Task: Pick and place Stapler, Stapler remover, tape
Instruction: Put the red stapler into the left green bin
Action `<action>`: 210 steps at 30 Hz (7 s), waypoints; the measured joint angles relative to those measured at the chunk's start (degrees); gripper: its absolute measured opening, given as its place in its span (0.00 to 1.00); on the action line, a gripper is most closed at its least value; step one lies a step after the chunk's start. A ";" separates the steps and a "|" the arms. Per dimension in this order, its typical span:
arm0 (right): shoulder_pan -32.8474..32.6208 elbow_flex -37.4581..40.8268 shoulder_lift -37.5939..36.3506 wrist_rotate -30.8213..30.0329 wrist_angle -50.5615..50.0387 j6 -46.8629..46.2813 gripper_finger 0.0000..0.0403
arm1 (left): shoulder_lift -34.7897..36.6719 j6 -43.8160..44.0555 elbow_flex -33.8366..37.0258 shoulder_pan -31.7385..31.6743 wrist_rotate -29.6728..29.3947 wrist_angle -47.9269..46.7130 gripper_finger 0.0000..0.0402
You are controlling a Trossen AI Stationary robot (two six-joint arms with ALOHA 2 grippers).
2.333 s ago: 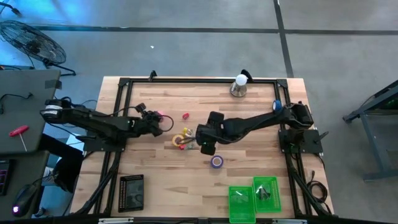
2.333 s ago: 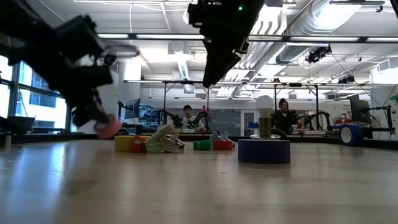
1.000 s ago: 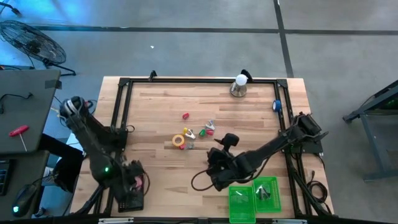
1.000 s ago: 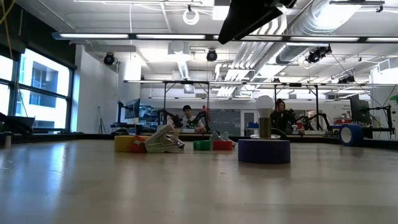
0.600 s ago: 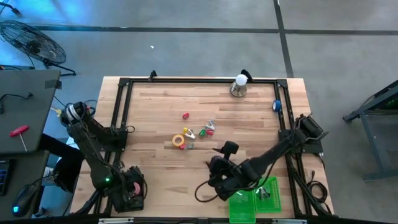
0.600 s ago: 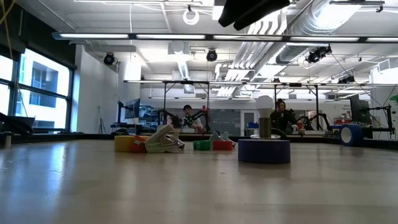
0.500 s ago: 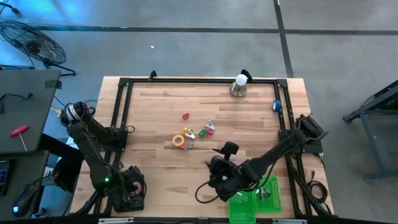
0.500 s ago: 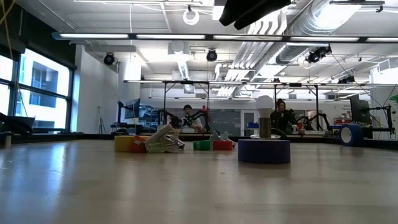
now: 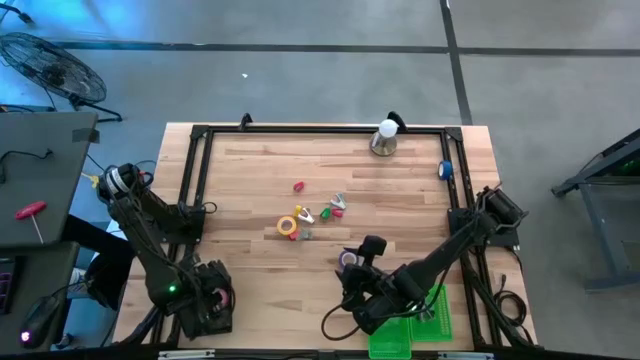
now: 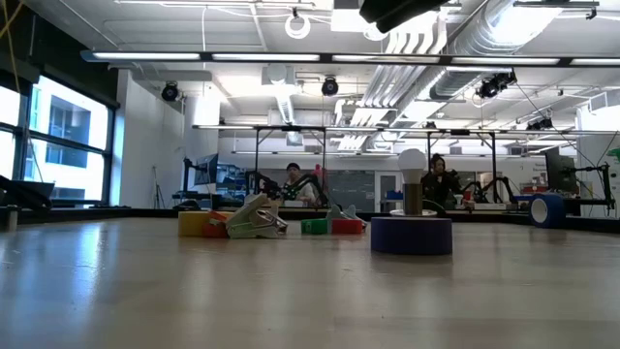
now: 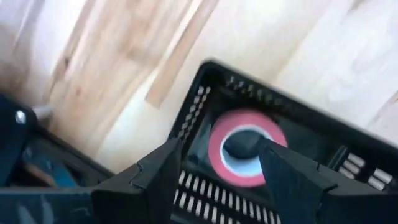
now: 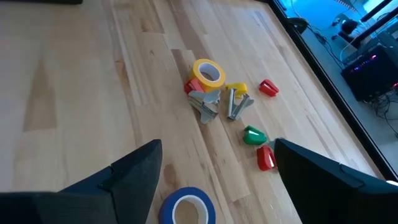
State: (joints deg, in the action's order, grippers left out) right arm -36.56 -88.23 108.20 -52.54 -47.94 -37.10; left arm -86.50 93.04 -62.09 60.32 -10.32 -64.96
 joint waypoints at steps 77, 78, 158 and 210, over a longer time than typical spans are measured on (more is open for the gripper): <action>-10.75 0.00 0.00 -9.91 -11.82 -15.39 0.75 | -16.85 -69.42 -8.61 -47.19 -6.44 25.69 0.53; -10.75 0.00 0.00 -9.91 -11.82 -15.39 0.75 | -16.85 -68.62 -8.61 -47.19 -6.28 26.36 0.53; -10.73 8.17 0.11 -9.50 -9.38 -19.47 0.75 | -19.52 -72.23 -8.89 -49.81 -0.68 23.16 0.66; -10.75 11.08 0.02 -10.26 -6.74 -19.45 0.75 | -24.03 -70.26 -8.36 -49.22 -3.80 22.73 0.15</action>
State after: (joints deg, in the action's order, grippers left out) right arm -47.31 -77.14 108.22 -62.80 -54.69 -56.55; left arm -110.53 22.78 -70.45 11.09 -14.12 -42.22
